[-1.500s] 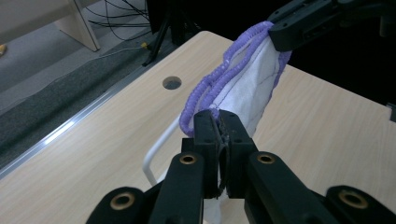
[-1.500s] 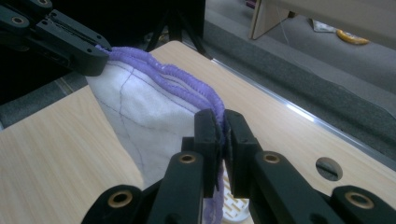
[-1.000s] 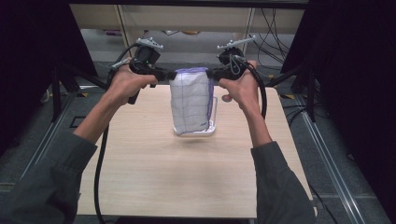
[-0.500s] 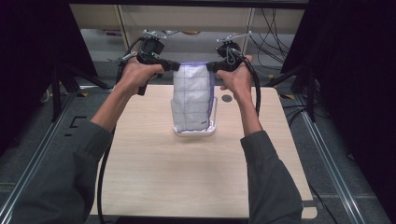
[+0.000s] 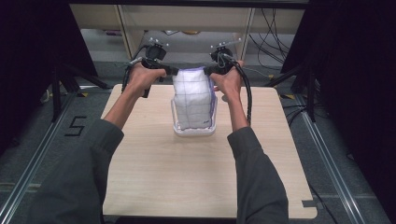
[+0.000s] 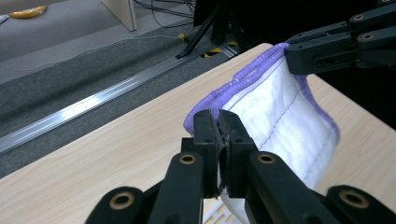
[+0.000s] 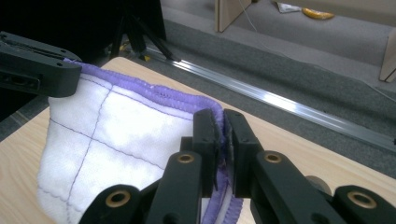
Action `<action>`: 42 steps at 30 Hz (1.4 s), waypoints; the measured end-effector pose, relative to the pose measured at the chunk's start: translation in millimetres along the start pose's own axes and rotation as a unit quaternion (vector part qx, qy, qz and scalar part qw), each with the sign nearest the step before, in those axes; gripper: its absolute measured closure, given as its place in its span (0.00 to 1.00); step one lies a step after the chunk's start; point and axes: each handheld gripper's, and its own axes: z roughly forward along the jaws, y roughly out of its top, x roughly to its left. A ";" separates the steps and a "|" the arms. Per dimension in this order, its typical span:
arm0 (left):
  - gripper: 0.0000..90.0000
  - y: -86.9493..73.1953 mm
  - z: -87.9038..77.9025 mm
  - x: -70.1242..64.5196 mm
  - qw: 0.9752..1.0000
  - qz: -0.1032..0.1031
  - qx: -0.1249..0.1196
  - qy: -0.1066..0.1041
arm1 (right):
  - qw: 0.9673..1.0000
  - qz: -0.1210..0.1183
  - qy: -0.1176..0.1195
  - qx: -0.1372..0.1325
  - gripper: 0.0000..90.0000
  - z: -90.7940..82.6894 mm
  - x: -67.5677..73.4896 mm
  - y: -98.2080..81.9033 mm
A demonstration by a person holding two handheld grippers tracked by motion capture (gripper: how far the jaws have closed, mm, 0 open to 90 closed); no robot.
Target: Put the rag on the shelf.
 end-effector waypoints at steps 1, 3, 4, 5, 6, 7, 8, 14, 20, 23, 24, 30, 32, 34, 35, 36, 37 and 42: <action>0.96 -1.6 3.2 0.6 1.000 0.002 0.001 -0.001 | 1.000 0.000 -0.001 0.002 0.94 2.0 0.1 -0.5; 0.96 -4.3 7.9 1.7 1.000 0.001 0.006 0.000 | 1.000 0.001 -0.008 0.004 0.93 7.0 0.3 -2.6; 0.96 -6.7 11.4 2.7 1.000 0.001 0.009 0.002 | 1.000 0.001 -0.009 0.005 0.93 9.0 -0.2 -3.4; 0.96 -8.6 13.9 3.4 1.000 0.002 0.012 0.005 | 1.000 0.004 -0.007 0.009 0.93 13.1 -1.4 -5.4; 0.96 -10.6 16.5 4.4 1.000 0.001 0.013 0.004 | 1.000 0.008 -0.008 0.013 0.93 16.0 -2.3 -7.2; 0.96 -12.3 18.8 4.9 1.000 -0.001 0.016 0.004 | 1.000 0.005 -0.011 0.013 0.93 18.9 -4.0 -8.9; 0.96 -13.7 21.0 5.6 1.000 0.001 0.019 0.005 | 1.000 0.008 -0.010 0.018 0.93 21.1 -5.3 -10.7; 0.96 -22.1 32.2 5.7 0.999 0.001 0.036 0.003 | 0.999 0.020 -0.010 0.039 0.92 35.1 -8.8 -21.1; 0.95 -27.9 39.2 5.9 0.999 -0.002 0.041 0.002 | 0.998 0.032 -0.010 0.060 0.91 43.4 -11.8 -29.7; 0.94 -28.4 40.5 5.4 0.999 -0.004 0.046 -0.002 | 0.997 0.023 -0.012 0.071 0.87 46.3 -13.3 -30.9; 0.92 -28.3 40.7 5.2 0.999 -0.005 0.044 -0.002 | 0.997 0.026 -0.016 0.068 0.85 46.6 -12.8 -31.0; 0.76 -25.9 37.1 3.2 0.999 -0.012 0.037 -0.001 | 0.997 0.034 -0.029 0.066 0.71 43.9 -16.4 -30.3; 0.74 -24.4 31.8 3.0 0.999 -0.011 0.036 0.001 | 0.997 0.036 -0.031 0.056 0.67 36.8 -19.0 -27.8; 0.73 -24.5 29.1 3.0 0.999 -0.011 0.041 0.002 | 0.998 0.030 -0.037 0.049 0.67 31.5 -20.8 -25.9; 0.72 -24.5 26.7 3.1 0.999 -0.010 0.047 0.002 | 0.997 0.040 -0.036 0.050 0.66 28.8 -18.9 -25.1; 0.72 -25.0 25.1 3.1 0.999 -0.011 0.045 0.000 | 0.998 0.032 -0.033 0.046 0.66 25.2 -21.3 -24.6; 0.71 -25.1 22.9 3.1 0.999 -0.011 0.048 -0.001 | 0.998 0.029 -0.033 0.043 0.65 23.0 -22.4 -24.7; 0.69 -25.7 11.5 1.4 0.998 -0.006 0.060 -0.003 | 0.998 0.029 -0.031 0.045 0.64 10.8 -24.6 -26.0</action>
